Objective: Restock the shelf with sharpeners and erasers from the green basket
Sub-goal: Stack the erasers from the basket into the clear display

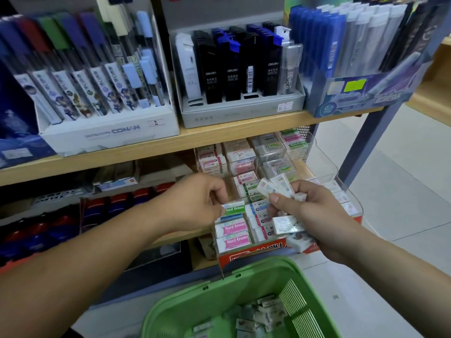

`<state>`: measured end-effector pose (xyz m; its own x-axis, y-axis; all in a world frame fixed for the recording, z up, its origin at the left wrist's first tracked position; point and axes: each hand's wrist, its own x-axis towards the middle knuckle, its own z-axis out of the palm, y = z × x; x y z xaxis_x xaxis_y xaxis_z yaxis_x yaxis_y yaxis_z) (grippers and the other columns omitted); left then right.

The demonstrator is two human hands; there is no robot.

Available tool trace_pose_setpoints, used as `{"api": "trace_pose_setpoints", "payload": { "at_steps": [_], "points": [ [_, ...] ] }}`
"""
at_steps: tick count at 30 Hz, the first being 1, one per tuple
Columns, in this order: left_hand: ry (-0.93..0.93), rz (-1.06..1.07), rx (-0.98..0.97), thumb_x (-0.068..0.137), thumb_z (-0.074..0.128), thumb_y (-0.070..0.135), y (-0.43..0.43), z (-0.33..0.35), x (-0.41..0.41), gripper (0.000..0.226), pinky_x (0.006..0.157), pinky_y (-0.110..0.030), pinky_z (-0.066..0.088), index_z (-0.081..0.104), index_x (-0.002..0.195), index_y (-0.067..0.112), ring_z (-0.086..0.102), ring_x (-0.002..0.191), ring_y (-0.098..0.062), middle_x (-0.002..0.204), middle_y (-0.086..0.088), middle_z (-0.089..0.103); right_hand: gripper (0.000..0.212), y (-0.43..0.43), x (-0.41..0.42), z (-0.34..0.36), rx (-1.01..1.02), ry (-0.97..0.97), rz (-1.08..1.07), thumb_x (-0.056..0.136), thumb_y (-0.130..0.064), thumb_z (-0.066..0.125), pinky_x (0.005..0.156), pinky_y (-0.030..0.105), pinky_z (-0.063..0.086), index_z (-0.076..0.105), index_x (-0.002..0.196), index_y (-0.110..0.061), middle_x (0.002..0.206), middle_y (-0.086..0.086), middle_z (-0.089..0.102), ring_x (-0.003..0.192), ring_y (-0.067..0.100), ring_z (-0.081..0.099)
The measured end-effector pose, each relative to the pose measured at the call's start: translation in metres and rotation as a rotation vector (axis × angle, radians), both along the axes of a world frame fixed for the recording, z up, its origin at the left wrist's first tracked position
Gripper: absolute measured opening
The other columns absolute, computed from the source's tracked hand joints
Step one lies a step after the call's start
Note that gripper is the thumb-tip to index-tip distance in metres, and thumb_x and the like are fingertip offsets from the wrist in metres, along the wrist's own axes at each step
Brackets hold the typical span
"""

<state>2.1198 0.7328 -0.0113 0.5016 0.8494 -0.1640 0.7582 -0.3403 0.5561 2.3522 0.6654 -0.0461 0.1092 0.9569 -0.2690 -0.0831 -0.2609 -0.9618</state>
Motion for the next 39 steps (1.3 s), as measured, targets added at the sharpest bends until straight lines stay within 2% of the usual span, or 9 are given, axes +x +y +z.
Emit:
{"api": "trace_pose_setpoints", "payload": {
  "at_steps": [6,9,11,13,16,24,31,37,39],
  "points": [
    [0.205,-0.104,0.203,0.095,0.068,0.028,0.0,-0.011,-0.006,0.009,0.083,-0.028,0.053,0.071,0.094,0.036,0.055,0.097,-0.004,0.102,0.015,0.053,0.024,-0.003,0.001,0.001,0.004,0.018,0.102,0.091,-0.019,0.075,0.101,0.053,0.051,0.071,0.11,-0.005,0.1,0.021,0.078,0.098,0.033,0.076],
    [0.275,-0.145,0.264,0.098,0.063,0.028,0.0,-0.014,-0.007,0.013,0.086,-0.031,0.054,0.074,0.104,0.031,0.053,0.1,-0.006,0.107,0.014,0.049,0.023,-0.004,0.001,0.001,-0.007,0.027,0.143,0.091,-0.016,0.074,0.081,0.036,0.057,0.072,0.111,-0.004,0.103,0.021,0.078,0.093,0.028,0.077],
    [0.176,-0.133,0.291,0.099,0.064,0.027,-0.002,-0.012,-0.004,0.017,0.079,-0.019,0.052,0.072,0.113,0.031,0.056,0.098,-0.004,0.11,0.015,0.052,0.023,-0.005,0.0,0.002,-0.022,0.039,0.17,0.091,-0.014,0.074,0.061,0.023,0.057,0.072,0.111,-0.003,0.102,0.021,0.078,0.089,0.026,0.078],
    [-0.114,-0.022,0.135,0.096,0.07,0.03,-0.009,-0.009,0.003,0.026,0.076,-0.013,0.053,0.069,0.122,0.03,0.061,0.096,0.0,0.111,0.014,0.06,0.025,-0.006,-0.001,0.002,-0.029,0.04,0.185,0.09,-0.013,0.075,0.058,0.019,0.056,0.071,0.112,-0.001,0.1,0.022,0.078,0.088,0.025,0.078],
    [-0.461,0.071,-0.241,0.087,0.081,0.029,-0.017,-0.008,0.017,0.031,0.083,-0.029,0.062,0.072,0.116,0.023,0.073,0.095,-0.014,0.105,0.001,0.074,0.026,-0.007,-0.004,0.001,-0.008,0.036,0.22,0.088,-0.014,0.077,0.065,0.024,0.057,0.07,0.108,0.001,0.096,0.022,0.077,0.084,0.025,0.076],
    [-0.681,0.195,-0.504,0.095,0.071,0.011,-0.001,-0.009,0.011,0.019,0.07,-0.029,0.052,0.076,0.113,0.014,0.064,0.08,-0.015,0.105,-0.013,0.076,0.022,-0.008,0.002,0.009,-0.058,0.134,0.131,0.087,-0.033,0.072,0.052,0.029,0.055,0.069,0.08,-0.013,0.09,0.02,0.075,0.075,0.031,0.069],
    [-0.713,0.251,-0.549,0.092,0.073,0.01,-0.002,-0.009,0.015,0.025,0.066,-0.024,0.054,0.07,0.116,0.001,0.064,0.077,-0.015,0.115,-0.029,0.069,0.027,-0.008,-0.001,0.01,-0.081,0.136,0.117,0.085,-0.036,0.073,0.054,0.032,0.055,0.067,0.085,-0.01,0.085,0.02,0.072,0.07,0.031,0.066],
    [-0.744,0.276,-0.669,0.103,0.059,0.019,-0.005,-0.004,0.017,0.018,0.083,-0.042,0.063,0.058,0.115,0.004,0.076,0.097,-0.034,0.107,-0.023,0.075,0.044,-0.005,0.005,0.011,-0.144,0.056,-0.036,0.094,-0.043,0.071,0.059,0.041,0.061,0.069,0.108,-0.001,0.095,0.024,0.078,0.071,0.037,0.076],
    [-0.717,0.302,-0.662,0.103,0.06,0.023,-0.006,-0.004,0.02,0.022,0.071,-0.038,0.065,0.058,0.119,0.007,0.077,0.089,-0.036,0.108,-0.022,0.074,0.041,-0.003,0.015,0.015,-0.116,-0.054,-0.129,0.095,-0.044,0.071,0.068,0.053,0.061,0.071,0.102,-0.003,0.088,0.022,0.078,0.068,0.038,0.076]
  ]
}}
